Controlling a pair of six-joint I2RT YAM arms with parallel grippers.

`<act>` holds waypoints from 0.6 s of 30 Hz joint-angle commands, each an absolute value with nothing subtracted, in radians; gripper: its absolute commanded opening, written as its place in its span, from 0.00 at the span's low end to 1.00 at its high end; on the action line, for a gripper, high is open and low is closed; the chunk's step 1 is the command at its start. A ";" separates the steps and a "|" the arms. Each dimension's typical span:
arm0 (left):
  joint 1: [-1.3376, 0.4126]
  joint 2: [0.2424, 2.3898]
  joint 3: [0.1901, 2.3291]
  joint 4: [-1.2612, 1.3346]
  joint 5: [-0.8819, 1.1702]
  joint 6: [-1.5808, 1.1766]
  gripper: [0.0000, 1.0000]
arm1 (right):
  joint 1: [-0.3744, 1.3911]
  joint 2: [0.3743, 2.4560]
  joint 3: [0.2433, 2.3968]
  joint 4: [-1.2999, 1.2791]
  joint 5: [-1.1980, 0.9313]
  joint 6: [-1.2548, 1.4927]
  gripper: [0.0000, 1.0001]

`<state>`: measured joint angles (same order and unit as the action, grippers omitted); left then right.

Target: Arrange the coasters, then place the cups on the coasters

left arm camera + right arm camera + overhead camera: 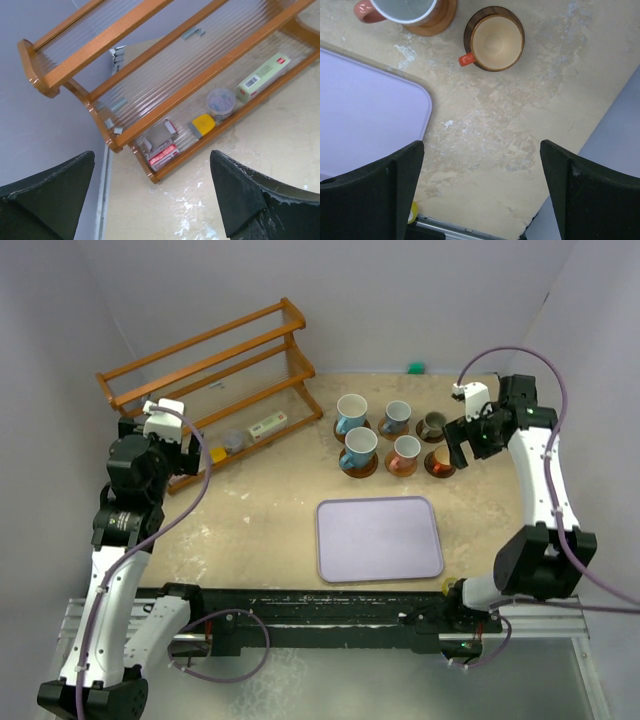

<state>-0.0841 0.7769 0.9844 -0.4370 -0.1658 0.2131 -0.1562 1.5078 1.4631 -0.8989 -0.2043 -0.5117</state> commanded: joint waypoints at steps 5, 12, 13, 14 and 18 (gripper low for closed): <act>-0.075 0.697 0.941 -0.436 -0.222 0.259 0.93 | -0.153 1.237 1.320 -0.822 -0.209 -0.398 1.00; -0.075 0.674 0.897 -0.382 -0.136 0.246 0.93 | -0.153 1.052 1.193 -0.741 -0.158 -0.306 1.00; -0.075 0.682 0.896 -0.375 -0.117 0.242 0.93 | -0.153 1.030 1.178 -0.731 -0.153 -0.290 1.00; -0.075 0.689 0.893 -0.362 -0.105 0.234 0.93 | -0.153 1.010 1.165 -0.720 -0.152 -0.278 1.00; -0.075 0.715 0.868 -0.320 -0.060 0.202 0.93 | -0.153 0.949 1.121 -0.681 -0.155 -0.235 1.00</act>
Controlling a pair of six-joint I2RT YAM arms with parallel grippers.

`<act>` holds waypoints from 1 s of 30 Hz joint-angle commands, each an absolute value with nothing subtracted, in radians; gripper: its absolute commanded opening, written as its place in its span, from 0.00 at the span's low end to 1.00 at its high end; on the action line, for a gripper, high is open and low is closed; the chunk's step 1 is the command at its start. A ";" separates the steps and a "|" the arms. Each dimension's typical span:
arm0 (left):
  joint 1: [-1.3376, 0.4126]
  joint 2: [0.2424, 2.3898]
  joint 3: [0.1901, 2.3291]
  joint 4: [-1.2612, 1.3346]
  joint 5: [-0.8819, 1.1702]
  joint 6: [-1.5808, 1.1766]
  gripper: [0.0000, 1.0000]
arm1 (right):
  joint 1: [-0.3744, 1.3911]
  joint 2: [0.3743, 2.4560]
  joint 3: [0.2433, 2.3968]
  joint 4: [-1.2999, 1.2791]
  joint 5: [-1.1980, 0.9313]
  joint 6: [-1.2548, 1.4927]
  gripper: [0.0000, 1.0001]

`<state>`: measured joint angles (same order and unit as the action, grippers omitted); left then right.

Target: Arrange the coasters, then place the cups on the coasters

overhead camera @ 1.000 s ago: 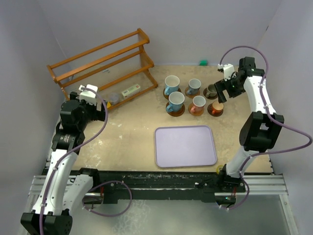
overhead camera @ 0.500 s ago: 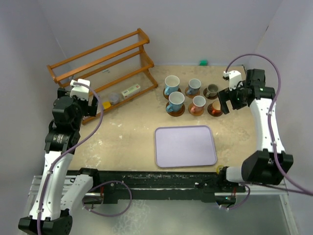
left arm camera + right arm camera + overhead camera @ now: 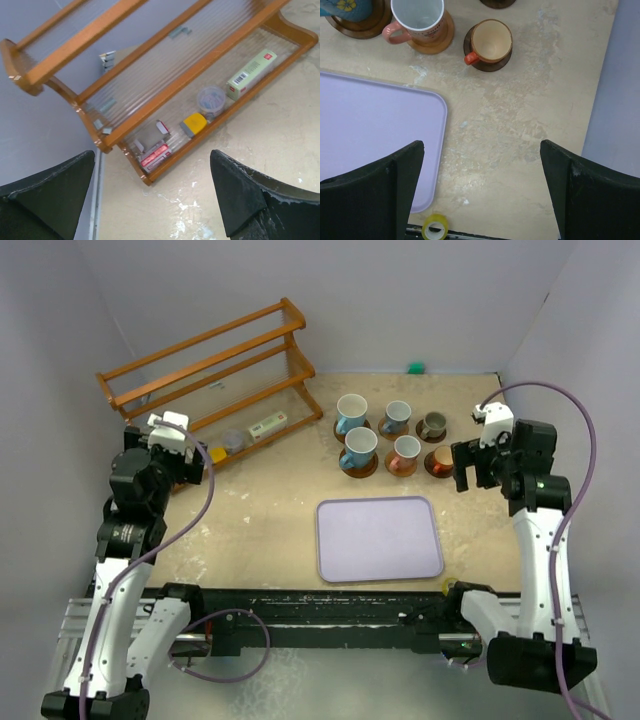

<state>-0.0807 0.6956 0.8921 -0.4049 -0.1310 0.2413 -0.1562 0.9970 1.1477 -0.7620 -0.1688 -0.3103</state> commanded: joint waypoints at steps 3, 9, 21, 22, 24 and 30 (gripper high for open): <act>-0.075 0.703 0.825 -0.294 -0.064 0.164 0.93 | -0.153 0.915 1.083 -0.659 -0.177 -0.213 1.00; -0.075 0.614 0.737 -0.224 -0.144 0.140 0.93 | -0.153 0.826 1.009 -0.590 -0.170 -0.194 1.00; -0.075 0.643 0.736 -0.268 -0.093 0.152 0.94 | -0.153 0.668 0.941 -0.569 -0.144 -0.192 1.00; -0.075 0.644 0.737 -0.275 -0.085 0.158 0.94 | -0.153 0.657 0.934 -0.569 -0.145 -0.197 1.00; -0.075 0.638 0.740 -0.286 -0.074 0.165 0.94 | -0.153 0.645 0.930 -0.573 -0.145 -0.199 1.00; -0.074 0.609 0.754 -0.316 -0.068 0.163 0.94 | -0.153 0.642 0.930 -0.579 -0.152 -0.208 1.00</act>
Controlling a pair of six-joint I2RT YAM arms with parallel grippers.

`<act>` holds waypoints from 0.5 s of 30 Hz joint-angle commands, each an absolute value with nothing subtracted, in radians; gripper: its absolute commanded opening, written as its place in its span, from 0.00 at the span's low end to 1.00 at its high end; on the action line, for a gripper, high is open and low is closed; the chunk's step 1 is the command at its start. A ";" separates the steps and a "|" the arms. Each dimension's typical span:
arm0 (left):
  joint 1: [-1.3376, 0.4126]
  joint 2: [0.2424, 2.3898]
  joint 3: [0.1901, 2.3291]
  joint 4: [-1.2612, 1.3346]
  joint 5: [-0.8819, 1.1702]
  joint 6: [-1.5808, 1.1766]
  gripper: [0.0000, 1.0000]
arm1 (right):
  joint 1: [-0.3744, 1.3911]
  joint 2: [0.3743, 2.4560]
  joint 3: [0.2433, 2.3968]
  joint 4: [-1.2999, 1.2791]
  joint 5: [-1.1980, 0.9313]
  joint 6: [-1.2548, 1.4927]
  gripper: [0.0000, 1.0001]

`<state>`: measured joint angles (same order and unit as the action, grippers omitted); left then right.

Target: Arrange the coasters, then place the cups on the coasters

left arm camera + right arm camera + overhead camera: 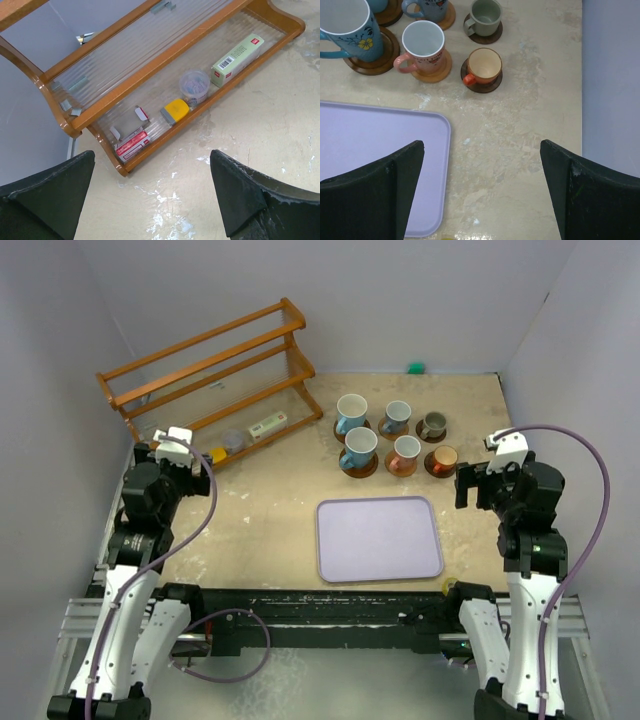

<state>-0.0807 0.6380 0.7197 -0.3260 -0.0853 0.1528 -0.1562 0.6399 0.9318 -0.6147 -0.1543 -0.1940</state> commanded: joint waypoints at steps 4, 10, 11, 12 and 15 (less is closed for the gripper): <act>-0.072 0.572 0.755 -0.323 -0.067 0.166 0.93 | -0.153 0.651 0.936 -0.592 -0.175 -0.213 1.00; -0.057 0.551 0.753 -0.319 -0.067 0.150 0.93 | -0.153 0.651 0.931 -0.592 -0.176 -0.216 1.00; -0.055 0.553 0.753 -0.319 -0.066 0.147 0.94 | -0.153 0.652 0.931 -0.593 -0.176 -0.216 1.00; -0.054 0.553 0.755 -0.320 -0.065 0.145 0.94 | -0.153 0.653 0.931 -0.594 -0.176 -0.216 1.00; -0.053 0.543 0.750 -0.316 -0.058 0.146 0.94 | -0.153 0.656 0.930 -0.595 -0.176 -0.217 1.00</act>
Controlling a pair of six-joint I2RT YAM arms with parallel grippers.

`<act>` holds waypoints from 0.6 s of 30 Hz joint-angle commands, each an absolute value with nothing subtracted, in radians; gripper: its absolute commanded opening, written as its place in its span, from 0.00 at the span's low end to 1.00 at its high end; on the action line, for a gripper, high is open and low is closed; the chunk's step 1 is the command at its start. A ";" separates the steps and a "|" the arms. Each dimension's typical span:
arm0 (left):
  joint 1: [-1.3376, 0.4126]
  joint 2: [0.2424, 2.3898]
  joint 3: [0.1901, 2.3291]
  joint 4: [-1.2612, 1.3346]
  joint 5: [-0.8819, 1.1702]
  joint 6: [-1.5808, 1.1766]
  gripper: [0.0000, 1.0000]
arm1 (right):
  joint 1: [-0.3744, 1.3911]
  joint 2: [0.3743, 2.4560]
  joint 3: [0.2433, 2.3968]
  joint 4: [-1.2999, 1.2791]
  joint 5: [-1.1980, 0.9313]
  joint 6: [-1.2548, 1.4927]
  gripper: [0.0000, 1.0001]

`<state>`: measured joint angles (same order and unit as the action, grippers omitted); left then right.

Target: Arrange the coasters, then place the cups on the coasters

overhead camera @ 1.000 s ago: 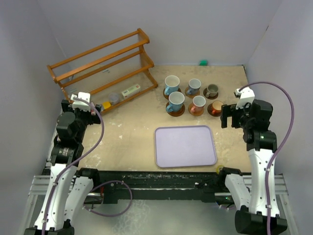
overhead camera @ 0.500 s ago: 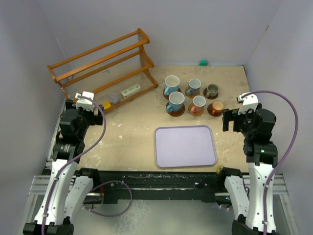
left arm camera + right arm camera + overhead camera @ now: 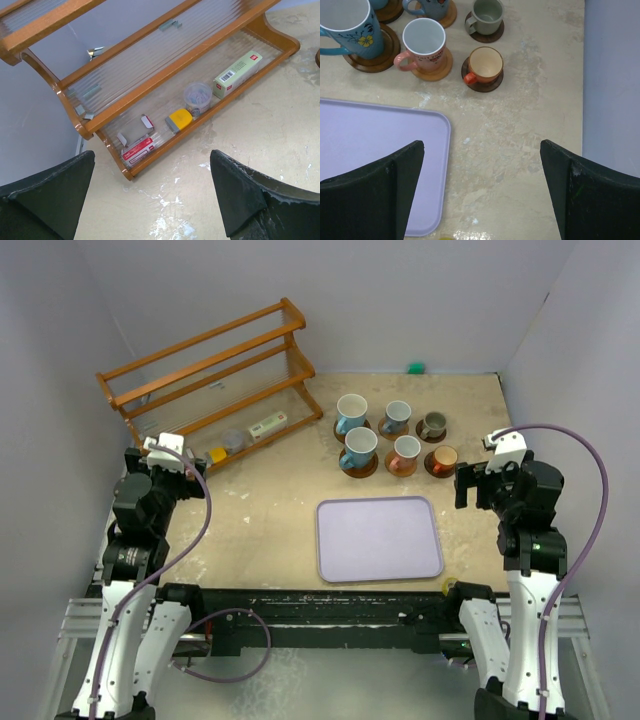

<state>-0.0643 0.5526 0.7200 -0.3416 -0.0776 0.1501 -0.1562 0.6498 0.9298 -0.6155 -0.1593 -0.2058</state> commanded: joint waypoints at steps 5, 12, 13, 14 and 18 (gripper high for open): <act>-0.051 0.544 0.749 -0.319 -0.054 0.148 0.93 | -0.153 0.657 0.930 -0.597 -0.180 -0.218 1.00; -0.048 0.540 0.742 -0.313 -0.050 0.146 0.94 | -0.153 0.655 0.928 -0.600 -0.183 -0.220 1.00; -0.048 0.542 0.744 -0.314 -0.048 0.147 0.94 | -0.153 0.654 0.927 -0.600 -0.183 -0.222 1.00; -0.048 0.544 0.744 -0.314 -0.048 0.147 0.94 | -0.153 0.652 0.926 -0.599 -0.184 -0.222 1.00; -0.046 0.540 0.743 -0.313 -0.052 0.146 0.94 | -0.153 0.652 0.926 -0.600 -0.186 -0.221 1.00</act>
<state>-0.0586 0.5453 0.7200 -0.3424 -0.0589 0.1497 -0.1562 0.6556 0.9287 -0.6159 -0.1741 -0.2123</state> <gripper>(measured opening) 0.940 0.998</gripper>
